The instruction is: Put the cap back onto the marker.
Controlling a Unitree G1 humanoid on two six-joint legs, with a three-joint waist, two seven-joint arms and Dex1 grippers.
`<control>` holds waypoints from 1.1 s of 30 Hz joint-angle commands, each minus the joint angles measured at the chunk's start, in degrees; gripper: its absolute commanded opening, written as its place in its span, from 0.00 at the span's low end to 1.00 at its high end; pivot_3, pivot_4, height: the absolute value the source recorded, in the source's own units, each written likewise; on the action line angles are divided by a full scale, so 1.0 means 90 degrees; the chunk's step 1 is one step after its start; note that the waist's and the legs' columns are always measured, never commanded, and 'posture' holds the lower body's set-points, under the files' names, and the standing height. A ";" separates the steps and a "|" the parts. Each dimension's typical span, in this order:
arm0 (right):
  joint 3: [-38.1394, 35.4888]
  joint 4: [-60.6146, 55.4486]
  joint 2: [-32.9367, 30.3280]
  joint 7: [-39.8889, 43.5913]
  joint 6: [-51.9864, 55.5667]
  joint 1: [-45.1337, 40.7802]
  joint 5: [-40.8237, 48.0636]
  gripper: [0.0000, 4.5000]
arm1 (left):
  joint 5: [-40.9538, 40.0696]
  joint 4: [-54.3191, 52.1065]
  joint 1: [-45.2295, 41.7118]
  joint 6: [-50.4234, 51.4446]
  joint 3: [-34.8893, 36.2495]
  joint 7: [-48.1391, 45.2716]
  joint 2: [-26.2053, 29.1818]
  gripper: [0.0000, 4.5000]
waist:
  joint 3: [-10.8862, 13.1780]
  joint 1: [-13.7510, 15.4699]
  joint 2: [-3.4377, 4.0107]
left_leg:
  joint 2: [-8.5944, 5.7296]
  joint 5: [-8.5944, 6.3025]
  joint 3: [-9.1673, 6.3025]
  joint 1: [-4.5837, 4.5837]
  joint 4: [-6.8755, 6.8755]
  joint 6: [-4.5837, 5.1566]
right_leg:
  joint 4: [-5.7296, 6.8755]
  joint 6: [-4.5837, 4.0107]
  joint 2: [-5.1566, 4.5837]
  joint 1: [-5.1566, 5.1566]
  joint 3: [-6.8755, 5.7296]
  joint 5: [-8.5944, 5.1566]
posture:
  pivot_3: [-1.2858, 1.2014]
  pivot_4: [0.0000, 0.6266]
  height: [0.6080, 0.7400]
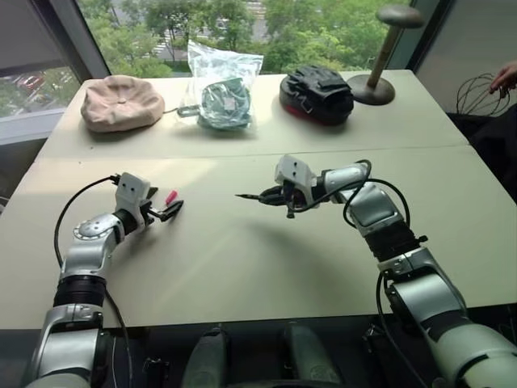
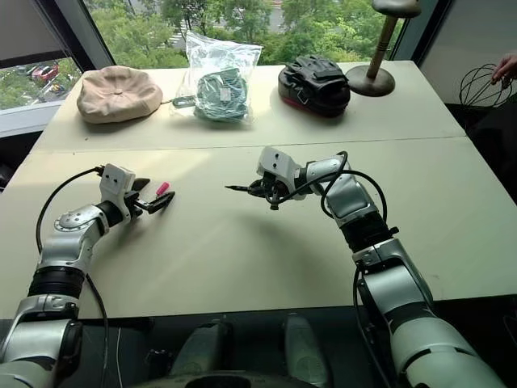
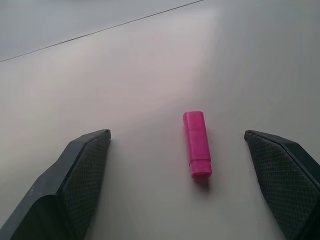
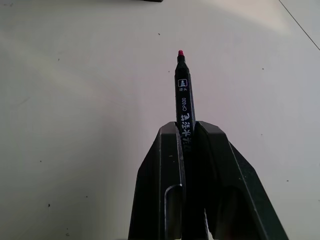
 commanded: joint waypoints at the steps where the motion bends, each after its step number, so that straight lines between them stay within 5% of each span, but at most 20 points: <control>1: -0.0105 -0.0130 0.0010 -0.0059 -0.0049 -0.0108 0.0130 0.01 | 0.0176 0.0132 -0.0131 0.0129 0.0036 0.0462 -0.0034 1.00 | -0.0001 0.0011 -0.0001 | -0.0002 0.0001 0.0000 0.0001 0.0001 -0.0001 | 0.0000 0.0000 0.0000 0.0004 -0.0005 0.0000 | 0.52 0.24 1.00; 7: -0.0099 -0.0110 0.0009 -0.0127 -0.0055 -0.0108 0.0138 0.00 | 0.0097 -0.0094 0.0026 0.0300 -0.0033 0.0392 -0.0059 0.94 | -0.0001 0.0004 0.0000 | -0.0005 0.0001 -0.0001 0.0005 0.0010 -0.0002 | 0.0001 0.0000 0.0000 0.0012 -0.0007 0.0000 | 0.52 0.24 1.00; 9: -0.0105 -0.0110 -0.0004 -0.0154 -0.0054 -0.0086 0.0137 0.00 | 0.0066 -0.0318 0.0137 0.0426 -0.0039 0.0358 -0.0022 0.80 | -0.0002 -0.0005 0.0000 | -0.0004 0.0001 -0.0001 0.0004 0.0010 -0.0002 | 0.0001 0.0000 0.0000 0.0012 -0.0007 0.0000 | 0.52 0.24 1.00; 16: -0.0136 -0.0056 0.0011 -0.0221 -0.0055 -0.0091 0.0165 0.00 | 0.0014 -0.0887 0.0424 0.0854 -0.0064 0.0201 0.0162 0.00 | -0.0002 -0.0058 0.0000 | -0.0001 0.0001 -0.0005 0.0010 0.0004 -0.0002 | 0.0002 0.0000 0.0005 0.0009 -0.0003 0.0000 | 0.52 0.24 1.00; 23: -0.0177 0.0010 -0.0012 -0.0223 -0.0073 -0.0098 0.0221 0.00 | -0.0178 -0.1250 0.0506 0.1068 -0.0017 -0.0148 0.0319 0.00 | -0.0002 -0.0044 0.0000 | 0.0001 0.0001 -0.0004 0.0007 -0.0001 -0.0002 | -0.0004 0.0000 -0.0003 0.0008 -0.0002 0.0000 | 0.52 0.24 1.00; 33: -0.0165 0.0456 -0.0415 0.0427 -0.0812 -0.0750 0.0264 0.00 | -0.0674 -0.0338 -0.1135 0.0712 -0.0618 -0.3658 0.1328 0.00 | 0.0001 -0.0027 -0.0001 | -0.0017 0.0008 0.0004 -0.0002 -0.0003 -0.0015 | -0.0014 -0.0001 0.0009 0.0009 -0.0018 -0.0001 | 0.52 0.24 1.00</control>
